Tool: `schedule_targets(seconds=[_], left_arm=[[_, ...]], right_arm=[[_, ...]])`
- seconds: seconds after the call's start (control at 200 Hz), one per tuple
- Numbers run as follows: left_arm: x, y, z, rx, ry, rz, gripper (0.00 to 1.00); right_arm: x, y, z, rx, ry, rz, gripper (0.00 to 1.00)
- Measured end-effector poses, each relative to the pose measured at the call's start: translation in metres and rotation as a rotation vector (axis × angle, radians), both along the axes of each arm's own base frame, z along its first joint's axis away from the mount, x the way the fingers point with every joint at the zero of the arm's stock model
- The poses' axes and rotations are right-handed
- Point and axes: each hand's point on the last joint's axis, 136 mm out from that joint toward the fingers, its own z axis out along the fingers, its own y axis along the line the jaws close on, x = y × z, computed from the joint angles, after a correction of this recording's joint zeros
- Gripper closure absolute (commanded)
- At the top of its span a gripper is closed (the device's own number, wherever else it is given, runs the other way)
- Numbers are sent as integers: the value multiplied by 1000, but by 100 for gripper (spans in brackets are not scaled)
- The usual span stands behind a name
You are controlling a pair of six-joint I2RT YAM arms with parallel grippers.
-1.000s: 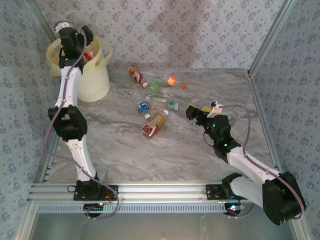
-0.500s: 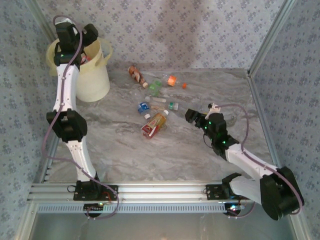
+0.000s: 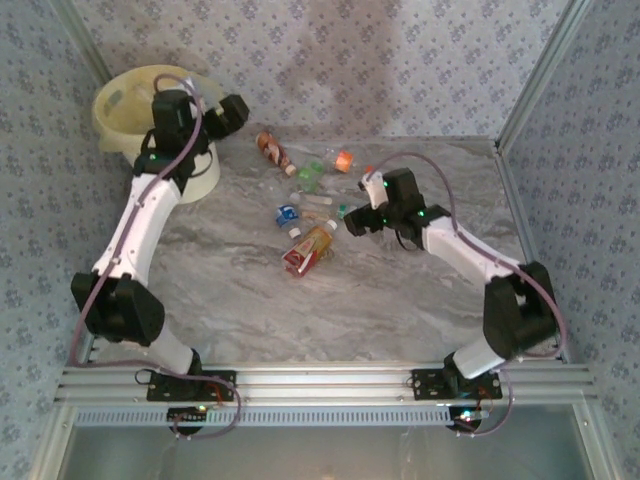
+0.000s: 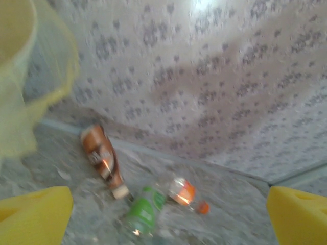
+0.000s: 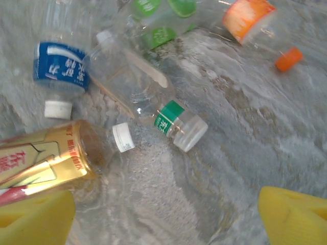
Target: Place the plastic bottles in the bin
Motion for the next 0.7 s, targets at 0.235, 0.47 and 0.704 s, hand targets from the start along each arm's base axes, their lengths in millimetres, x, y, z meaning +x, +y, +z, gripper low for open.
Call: schedule_targets(seconds=[0.235,0.47,0.704], left_arm=[[-23,-15,-88,-74,204,-27,2],[-40,-16,-100,-87,238,-27,2],[-41,-16,-97,-88,231,-27,2]], right_arm=[[37,8,-26,-211,33,271,18],[61,16,-63,-346,69,456,21],[59,28,-96,-424,113,615,24]])
